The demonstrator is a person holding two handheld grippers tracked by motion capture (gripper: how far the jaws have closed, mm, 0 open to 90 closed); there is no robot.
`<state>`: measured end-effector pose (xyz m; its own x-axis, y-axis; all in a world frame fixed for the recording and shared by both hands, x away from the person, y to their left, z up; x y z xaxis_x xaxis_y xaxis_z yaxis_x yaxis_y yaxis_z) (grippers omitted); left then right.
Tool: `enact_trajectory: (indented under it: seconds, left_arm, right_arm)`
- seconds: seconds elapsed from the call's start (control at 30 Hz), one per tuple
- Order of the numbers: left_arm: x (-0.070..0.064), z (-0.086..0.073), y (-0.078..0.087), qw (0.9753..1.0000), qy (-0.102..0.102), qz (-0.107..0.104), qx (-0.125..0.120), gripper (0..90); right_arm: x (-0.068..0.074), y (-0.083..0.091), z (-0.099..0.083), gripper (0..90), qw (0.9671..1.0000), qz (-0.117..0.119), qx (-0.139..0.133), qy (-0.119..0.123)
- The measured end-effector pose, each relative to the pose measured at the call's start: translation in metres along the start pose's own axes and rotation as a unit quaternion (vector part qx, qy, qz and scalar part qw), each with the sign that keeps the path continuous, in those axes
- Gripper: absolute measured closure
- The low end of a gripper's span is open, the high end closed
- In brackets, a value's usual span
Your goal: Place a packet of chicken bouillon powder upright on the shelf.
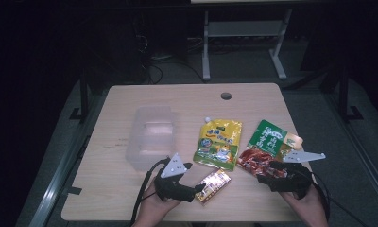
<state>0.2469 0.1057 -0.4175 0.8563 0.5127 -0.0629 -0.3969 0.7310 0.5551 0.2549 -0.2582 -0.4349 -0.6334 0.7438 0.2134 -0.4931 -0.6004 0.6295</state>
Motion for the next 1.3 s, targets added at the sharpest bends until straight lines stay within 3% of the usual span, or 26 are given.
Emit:
enact_trajectory:
  seconds: [0.33, 0.5, 0.57, 0.67, 0.73, 0.8, 0.83, 0.93, 0.97, 1.13, 1.17, 1.23, 1.3]
  left_arm:
    - [0.0, 0.004, -0.005, 1.0, 0.003, -0.006, 0.004, 24.4]
    - [0.003, 0.016, -0.009, 1.0, 0.007, -0.006, -0.002, 30.1]
    - [0.004, 0.022, -0.012, 0.9999, 0.003, -0.014, 0.004, 38.9]
    - [0.007, 0.029, -0.018, 0.9999, -0.001, -0.009, 0.007, 44.5]
    - [0.011, 0.034, -0.026, 0.9999, 0.002, -0.005, 0.015, 47.3]
    - [0.013, 0.037, -0.03, 0.9998, -0.002, -0.006, 0.019, 51.0]
    - [0.014, 0.038, -0.033, 0.9997, 0.005, -0.01, 0.021, 53.4]
    - [0.018, 0.042, -0.043, 0.9993, -0.002, -0.019, 0.032, 57.0]
    - [0.019, 0.043, -0.046, 0.9992, -0.004, -0.019, 0.036, 62.8]
    - [0.025, 0.047, -0.06, 0.9989, 0.009, -0.016, 0.044, 76.0]
    - [0.028, 0.047, -0.067, 0.9983, 0.016, -0.015, 0.053, 78.7]
    - [0.032, 0.048, -0.072, 0.9976, 0.007, -0.005, 0.069, 87.5]
    - [0.034, 0.049, -0.079, 0.9965, 0.015, 0.005, 0.081, 89.4]
  right_arm:
    - [-0.001, -0.002, 0.004, 20.9, 1.0, -0.002, -0.001, 0.0]
    - [-0.002, 0.0, 0.017, 19.1, 0.9999, -0.005, -0.011, -0.008]
    - [-0.004, -0.002, 0.031, 18.8, 0.9998, -0.004, -0.014, -0.014]
    - [-0.005, -0.004, 0.043, 18.9, 0.9998, -0.006, -0.012, -0.016]
    - [-0.007, -0.008, 0.063, 18.6, 0.9998, -0.011, -0.011, -0.014]
    - [-0.007, -0.01, 0.068, 18.7, 0.9997, -0.012, -0.012, -0.015]
    - [-0.008, -0.014, 0.084, 18.6, 0.9998, -0.01, -0.006, -0.014]
    - [-0.01, -0.018, 0.097, 19.1, 0.9999, -0.01, -0.004, -0.013]
    - [-0.012, -0.023, 0.11, 19.4, 0.9998, -0.012, 0.002, -0.015]
    - [-0.02, -0.039, 0.134, 21.1, 0.9996, -0.018, 0.019, -0.013]
    - [-0.022, -0.042, 0.138, 21.5, 0.9993, -0.019, 0.027, -0.016]
    - [-0.026, -0.05, 0.144, 23.2, 0.999, -0.02, 0.032, -0.024]
    - [-0.031, -0.06, 0.149, 23.7, 0.9985, -0.023, 0.04, -0.029]
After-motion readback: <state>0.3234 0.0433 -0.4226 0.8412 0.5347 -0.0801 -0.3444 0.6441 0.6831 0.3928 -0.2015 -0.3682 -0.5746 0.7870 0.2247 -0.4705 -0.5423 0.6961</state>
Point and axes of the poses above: each handheld gripper's, and its own axes: y roughly backward along the jaws, z roughly out of its top, x roughly to its left, the point moved 1 cm from there along -y, roughly forward along the jaws, and after that the axes turned 1 degree about z, right-handed, at the moved point
